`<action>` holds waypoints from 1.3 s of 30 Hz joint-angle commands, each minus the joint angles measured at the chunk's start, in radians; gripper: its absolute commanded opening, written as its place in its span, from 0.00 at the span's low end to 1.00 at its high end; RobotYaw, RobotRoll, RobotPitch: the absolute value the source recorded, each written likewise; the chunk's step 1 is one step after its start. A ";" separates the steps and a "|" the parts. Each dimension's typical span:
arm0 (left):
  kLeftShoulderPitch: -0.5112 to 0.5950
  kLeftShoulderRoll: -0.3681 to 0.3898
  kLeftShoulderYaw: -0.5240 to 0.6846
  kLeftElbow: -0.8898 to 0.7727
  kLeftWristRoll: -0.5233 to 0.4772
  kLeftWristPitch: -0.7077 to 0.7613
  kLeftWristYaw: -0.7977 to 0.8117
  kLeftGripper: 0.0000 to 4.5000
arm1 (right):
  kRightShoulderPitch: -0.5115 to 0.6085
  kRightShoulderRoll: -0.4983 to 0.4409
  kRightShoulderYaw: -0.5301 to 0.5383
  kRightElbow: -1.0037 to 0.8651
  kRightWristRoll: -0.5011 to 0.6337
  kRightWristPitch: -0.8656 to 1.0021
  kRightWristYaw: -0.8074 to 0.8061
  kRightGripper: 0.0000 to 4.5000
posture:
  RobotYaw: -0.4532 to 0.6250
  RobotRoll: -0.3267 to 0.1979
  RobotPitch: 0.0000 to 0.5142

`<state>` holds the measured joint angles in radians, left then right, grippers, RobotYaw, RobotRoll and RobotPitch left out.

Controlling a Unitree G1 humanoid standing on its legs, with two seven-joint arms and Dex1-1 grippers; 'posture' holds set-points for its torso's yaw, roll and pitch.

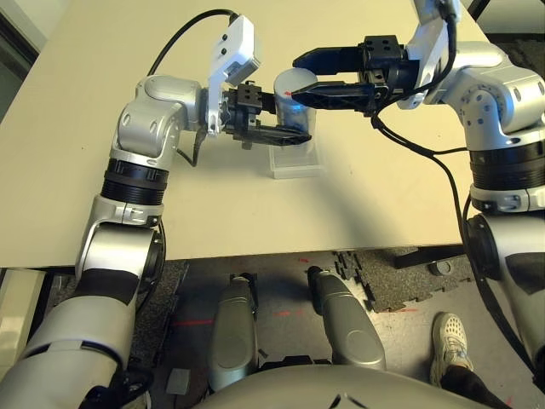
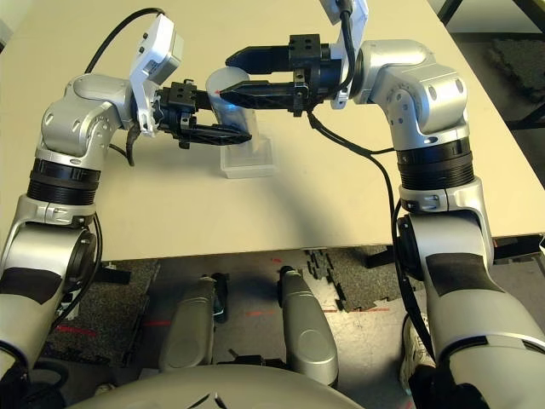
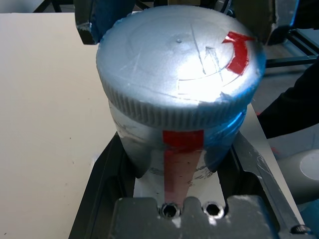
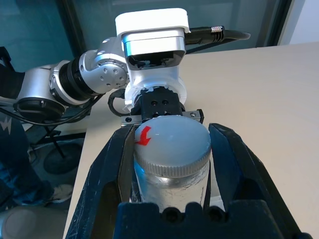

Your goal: Pour the medicine from the bottle into the box.

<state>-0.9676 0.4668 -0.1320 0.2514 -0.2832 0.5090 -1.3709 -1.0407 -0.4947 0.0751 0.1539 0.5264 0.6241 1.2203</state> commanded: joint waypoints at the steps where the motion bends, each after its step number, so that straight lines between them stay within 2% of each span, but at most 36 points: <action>1: 0.009 0.007 -0.005 -0.020 -0.028 -0.010 -0.013 0.54 | 0.016 -0.040 -0.008 -0.049 -0.009 0.030 -0.026 0.77 | 0.43 0.62 0.42; 4: 0.009 0.011 -0.004 -0.014 -0.029 -0.014 -0.009 0.54 | -0.008 -0.074 -0.064 -0.116 0.060 0.123 -0.055 0.99 | 0.43 0.62 0.42; 5: 0.010 0.012 -0.004 -0.012 -0.030 -0.016 -0.008 0.54 | -0.015 -0.083 -0.079 -0.132 0.076 0.144 -0.066 1.00 | 0.43 0.62 0.42; 9: 0.015 0.017 -0.001 0.000 -0.027 -0.024 -0.001 0.54 | -0.009 -0.104 -0.092 -0.215 0.091 0.196 -0.129 1.00 | 0.43 0.62 0.41; 14: 0.014 0.019 0.000 0.027 -0.020 -0.045 0.005 0.54 | 0.034 -0.066 -0.060 -0.318 0.087 0.224 -0.214 1.00 | 0.42 0.62 0.40; 19: 0.007 0.017 -0.009 0.053 -0.014 -0.068 0.002 0.54 | 0.060 -0.022 0.043 -0.323 -0.023 0.158 -0.290 1.00 | 0.42 0.62 0.39; 26: -0.001 0.006 -0.017 0.076 -0.012 -0.090 0.005 0.54 | 0.035 0.024 0.104 -0.246 -0.138 0.068 -0.349 1.00 | 0.41 0.62 0.38; 32: 0.000 0.011 -0.017 0.074 -0.013 -0.092 0.005 0.54 | 0.019 0.044 0.072 -0.202 -0.154 0.061 -0.372 1.00 | 0.41 0.62 0.39; 39: 0.003 0.020 -0.011 0.087 -0.010 -0.099 0.016 0.54 | 0.050 0.006 0.004 -0.231 -0.108 0.123 -0.379 1.00 | 0.42 0.62 0.39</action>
<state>-0.9686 0.4776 -0.1363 0.3328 -0.2928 0.4281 -1.3379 -1.0016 -0.4590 0.1408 -0.0726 0.4139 0.7230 0.8733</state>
